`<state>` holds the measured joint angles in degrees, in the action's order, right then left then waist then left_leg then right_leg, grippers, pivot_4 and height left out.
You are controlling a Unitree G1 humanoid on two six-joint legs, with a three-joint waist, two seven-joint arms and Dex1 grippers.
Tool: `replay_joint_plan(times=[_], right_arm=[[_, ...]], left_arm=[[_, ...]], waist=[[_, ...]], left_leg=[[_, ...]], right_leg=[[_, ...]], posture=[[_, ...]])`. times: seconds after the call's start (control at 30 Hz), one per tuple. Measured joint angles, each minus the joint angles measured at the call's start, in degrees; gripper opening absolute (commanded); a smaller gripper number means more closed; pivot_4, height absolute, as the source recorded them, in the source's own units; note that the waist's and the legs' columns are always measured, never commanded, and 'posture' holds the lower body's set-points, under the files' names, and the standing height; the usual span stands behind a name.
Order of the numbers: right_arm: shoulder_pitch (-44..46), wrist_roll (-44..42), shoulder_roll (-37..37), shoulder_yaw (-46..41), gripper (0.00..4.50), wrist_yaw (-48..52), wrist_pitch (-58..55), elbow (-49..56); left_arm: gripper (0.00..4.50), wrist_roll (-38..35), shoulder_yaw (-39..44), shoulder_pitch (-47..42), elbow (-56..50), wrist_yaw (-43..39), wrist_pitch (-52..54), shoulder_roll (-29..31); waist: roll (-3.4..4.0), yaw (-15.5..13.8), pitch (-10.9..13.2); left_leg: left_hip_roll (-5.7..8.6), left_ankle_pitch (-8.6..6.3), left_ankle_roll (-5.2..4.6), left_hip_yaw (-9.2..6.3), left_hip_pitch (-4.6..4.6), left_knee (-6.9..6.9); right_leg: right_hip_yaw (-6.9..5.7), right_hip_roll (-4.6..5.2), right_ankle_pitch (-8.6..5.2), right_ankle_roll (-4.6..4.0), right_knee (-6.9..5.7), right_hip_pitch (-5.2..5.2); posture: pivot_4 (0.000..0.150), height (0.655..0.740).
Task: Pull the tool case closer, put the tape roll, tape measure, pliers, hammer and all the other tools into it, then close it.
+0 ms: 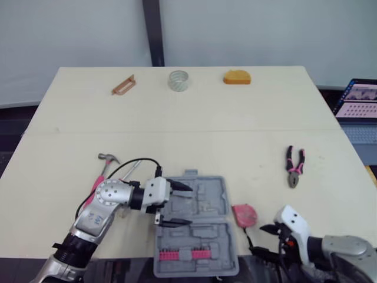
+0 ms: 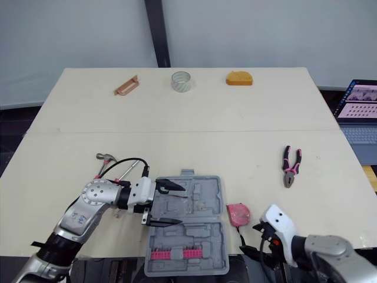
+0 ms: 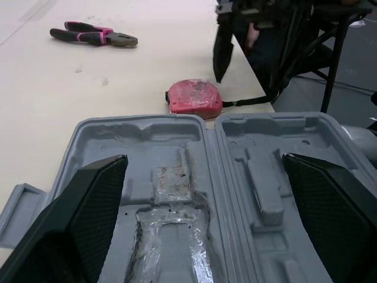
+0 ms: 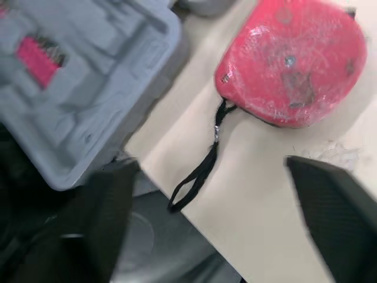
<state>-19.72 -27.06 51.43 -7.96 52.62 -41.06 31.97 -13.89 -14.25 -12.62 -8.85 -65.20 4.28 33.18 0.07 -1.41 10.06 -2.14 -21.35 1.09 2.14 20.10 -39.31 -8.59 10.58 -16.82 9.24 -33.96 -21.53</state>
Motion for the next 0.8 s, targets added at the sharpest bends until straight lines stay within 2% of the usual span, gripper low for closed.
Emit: replay_joint_plan(times=[0.17, 0.23, 0.4, 0.6, 0.8], right_arm=[[13.6, 6.7, 5.2, 4.7, 4.49, 13.6, 20.7, -12.9], [18.2, 10.5, 5.2, 9.3, 4.49, 18.0, 29.4, -19.2], [27.0, 17.1, 3.1, 17.1, 4.49, 24.2, 42.5, -32.7], [32.5, 19.9, -0.4, 20.9, 4.49, 26.0, 49.8, -40.6], [33.2, 21.7, -1.8, 21.8, 4.49, 26.0, 53.7, -44.5]], left_arm=[[4.50, 0.9, -0.5, 0.0, -0.3, -0.1, -3.4, -0.1], [4.50, 1.2, -1.0, 0.1, -0.3, 0.0, -4.4, -0.1], [4.50, 3.0, -2.5, 0.2, -0.6, 0.2, -6.3, -0.1], [4.50, 3.2, -2.5, 0.6, -1.8, 1.2, -6.0, 0.3], [4.50, 3.2, -2.5, 1.5, -2.5, 2.2, -4.8, 0.7]], waist=[[0.00, -0.1, 0.0], [-0.01, -0.2, 0.0], [-0.01, 0.1, 0.0], [-0.01, 0.0, 0.0], [-0.01, 0.1, 0.0]], left_leg=[[-0.01, 0.01, -0.01, -0.03, 0.01, 0.08], [0.02, 0.01, -0.02, -0.02, 0.06, 0.05], [0.02, 0.02, -0.05, 0.01, 0.05, -0.07], [0.02, 0.02, -0.04, 0.00, 0.08, -0.12], [0.01, 0.02, -0.04, 0.00, 0.07, -0.12]], right_leg=[[-0.06, -0.03, 0.02, 0.00, 0.08, -0.01], [-0.06, -0.01, 0.03, 0.02, 0.14, -0.01], [-0.04, -0.01, 0.07, 0.06, 0.08, 0.00], [-0.05, 0.00, 0.07, 0.06, 0.07, 0.00], [-0.05, -0.01, 0.07, 0.06, 0.06, 0.00]], posture=[[0.150, 0.7400], [0.150, 0.7400], [0.150, 0.7400], [0.150, 0.7400], [0.150, 0.7400]])
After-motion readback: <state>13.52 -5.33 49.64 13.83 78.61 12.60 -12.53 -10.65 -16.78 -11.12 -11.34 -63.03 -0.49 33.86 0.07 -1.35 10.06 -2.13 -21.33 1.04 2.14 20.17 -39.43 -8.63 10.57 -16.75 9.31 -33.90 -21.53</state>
